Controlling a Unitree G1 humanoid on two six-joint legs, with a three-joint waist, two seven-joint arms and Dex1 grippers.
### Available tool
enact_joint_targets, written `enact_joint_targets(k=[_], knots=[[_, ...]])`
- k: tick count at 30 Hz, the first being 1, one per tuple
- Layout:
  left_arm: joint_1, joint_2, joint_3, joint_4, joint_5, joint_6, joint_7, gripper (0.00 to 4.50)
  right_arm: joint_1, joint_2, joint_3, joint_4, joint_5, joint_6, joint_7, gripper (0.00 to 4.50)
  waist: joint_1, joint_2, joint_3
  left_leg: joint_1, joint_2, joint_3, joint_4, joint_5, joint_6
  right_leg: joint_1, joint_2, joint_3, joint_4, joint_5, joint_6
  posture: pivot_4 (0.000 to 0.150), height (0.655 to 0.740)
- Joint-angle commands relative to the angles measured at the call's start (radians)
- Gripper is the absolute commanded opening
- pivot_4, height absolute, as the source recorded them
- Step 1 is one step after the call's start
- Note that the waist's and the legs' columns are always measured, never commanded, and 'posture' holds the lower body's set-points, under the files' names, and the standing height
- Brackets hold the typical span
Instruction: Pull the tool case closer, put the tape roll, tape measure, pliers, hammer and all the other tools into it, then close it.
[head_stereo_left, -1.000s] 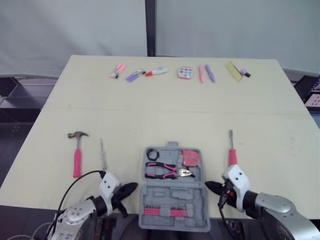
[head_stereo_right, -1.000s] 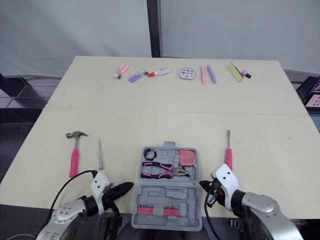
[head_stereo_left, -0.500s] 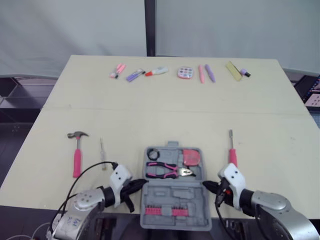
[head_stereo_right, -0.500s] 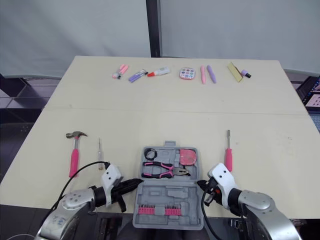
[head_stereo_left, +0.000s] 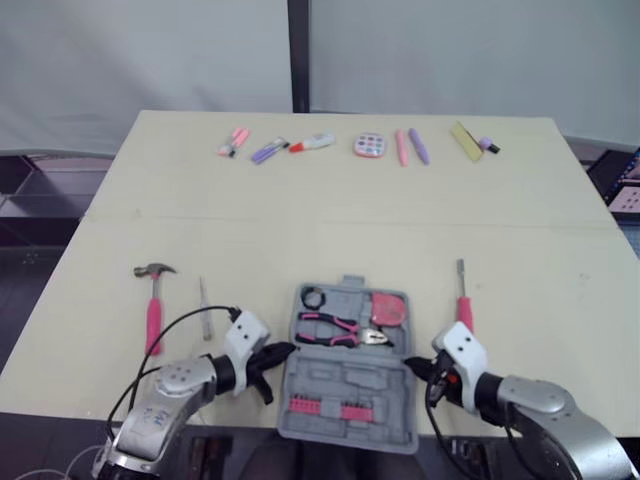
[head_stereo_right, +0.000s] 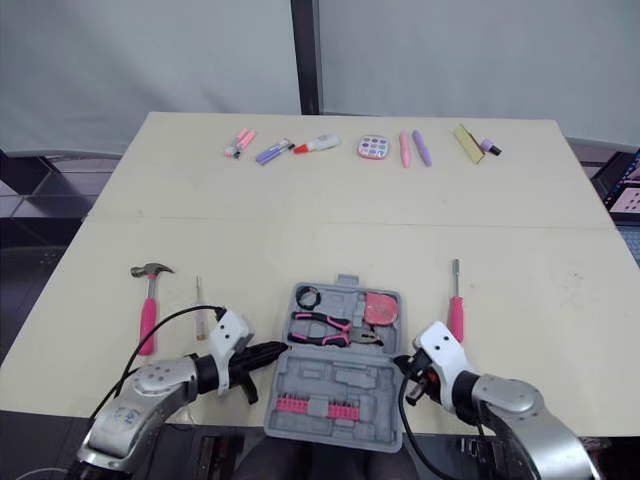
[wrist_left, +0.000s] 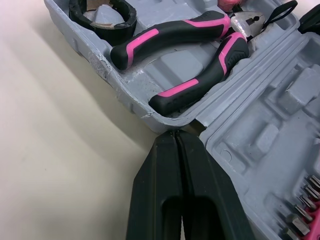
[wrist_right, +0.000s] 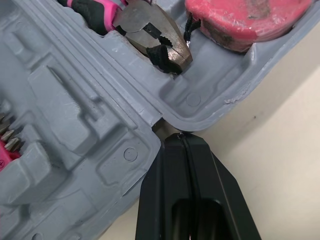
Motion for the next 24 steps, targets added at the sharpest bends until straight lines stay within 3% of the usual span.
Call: enact_joint_targets(k=[1,24], knots=[[-0.007,-0.011,-0.024,-0.067,-0.016,0.000,-0.008,0.09,-0.019,0.015,0.016,-0.012,0.002,0.001,-0.013,0.00,0.000,0.000,0.000,0.000,0.000,0.000,0.000,0.000,0.000,0.000,0.000,0.000,0.000,0.000,0.000,0.150,0.7134],[-0.042,-0.025,-0.028,-0.055,-0.004,0.018,0.006,0.09,-0.090,0.057,0.030,0.046,-0.050,0.005,-0.039,0.00,-0.002,0.000,0.000,0.000,0.000,0.000,0.000,0.000,0.000,-0.001,0.000,0.000,0.001,0.000,0.000,0.150,0.7134]])
